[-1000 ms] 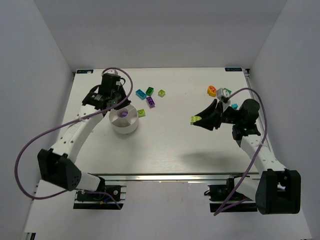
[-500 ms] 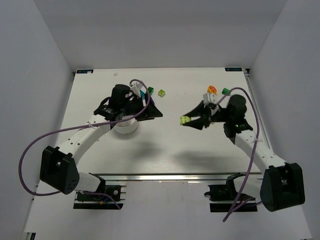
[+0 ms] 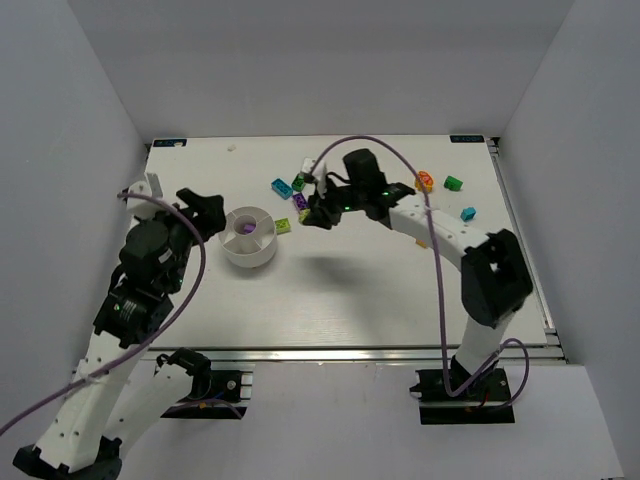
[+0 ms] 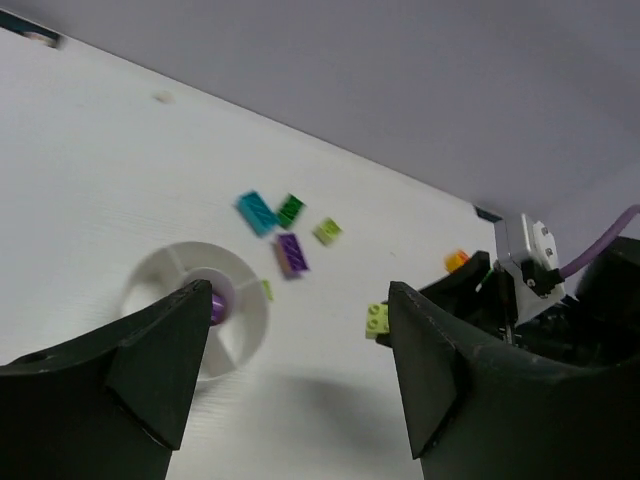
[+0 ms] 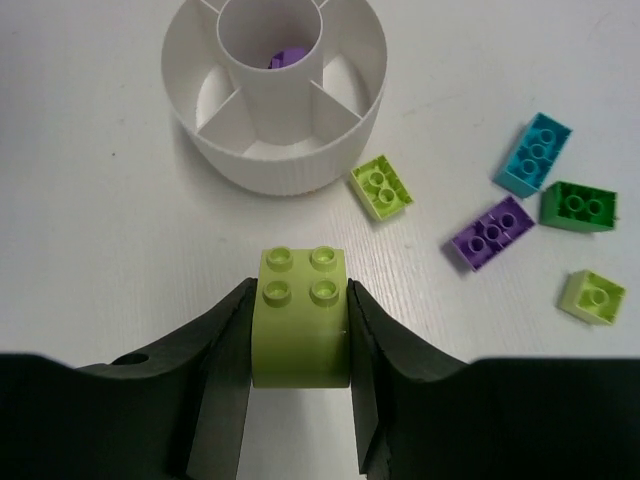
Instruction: Sort the legos into containers by color
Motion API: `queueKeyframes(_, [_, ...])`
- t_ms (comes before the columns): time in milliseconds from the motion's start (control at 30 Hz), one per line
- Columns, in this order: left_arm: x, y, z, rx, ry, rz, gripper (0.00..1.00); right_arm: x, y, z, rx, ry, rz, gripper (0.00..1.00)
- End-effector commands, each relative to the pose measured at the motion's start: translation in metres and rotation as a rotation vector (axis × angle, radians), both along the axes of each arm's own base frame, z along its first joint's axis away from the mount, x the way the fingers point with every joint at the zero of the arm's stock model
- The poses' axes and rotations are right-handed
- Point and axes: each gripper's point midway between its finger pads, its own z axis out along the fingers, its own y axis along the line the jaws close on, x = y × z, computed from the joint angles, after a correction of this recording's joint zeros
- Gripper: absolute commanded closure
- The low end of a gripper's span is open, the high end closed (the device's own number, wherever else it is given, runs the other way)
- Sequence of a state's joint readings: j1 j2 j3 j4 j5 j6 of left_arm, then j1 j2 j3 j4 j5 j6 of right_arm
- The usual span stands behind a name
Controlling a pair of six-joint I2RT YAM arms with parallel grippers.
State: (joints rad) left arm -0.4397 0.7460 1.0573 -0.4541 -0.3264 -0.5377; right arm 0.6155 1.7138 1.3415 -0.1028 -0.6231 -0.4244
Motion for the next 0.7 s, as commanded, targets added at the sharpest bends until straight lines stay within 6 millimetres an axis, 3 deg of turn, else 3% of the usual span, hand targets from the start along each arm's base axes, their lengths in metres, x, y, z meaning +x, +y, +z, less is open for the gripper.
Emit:
queueKeyframes(0, [-0.011,0.059,-0.062,0.163,0.129,0.271,0.20,-0.004,0.032,-0.014,-0.120,0.084,-0.052,1.00])
queueKeyframes(33, [-0.012,0.062,-0.064,0.180,0.115,0.280,0.19,-0.002,0.042,-0.004,-0.119,0.085,-0.058,1.00])
queueKeyframes(67, [-0.016,0.070,-0.067,0.189,0.107,0.311,0.20,-0.012,0.056,-0.004,-0.126,0.093,-0.036,1.00])
queueKeyframes(133, [-0.021,0.075,-0.075,0.217,0.093,0.319,0.19,-0.012,0.069,-0.017,-0.154,0.131,-0.046,1.00])
queueKeyframes(167, [-0.022,0.077,-0.077,0.225,0.090,0.325,0.20,-0.010,0.074,-0.009,-0.151,0.127,-0.054,1.00])
queueKeyframes(233, [-0.024,0.082,-0.082,0.242,0.091,0.339,0.20,-0.015,0.088,-0.017,-0.172,0.138,-0.042,1.00])
queueKeyframes(467, [-0.034,0.086,-0.099,0.248,0.065,0.334,0.19,-0.012,0.105,-0.035,-0.223,0.149,-0.064,1.00])
queueKeyframes(667, [-0.047,0.092,-0.095,0.214,0.008,0.334,0.19,0.004,0.115,-0.052,-0.233,0.146,-0.100,1.00])
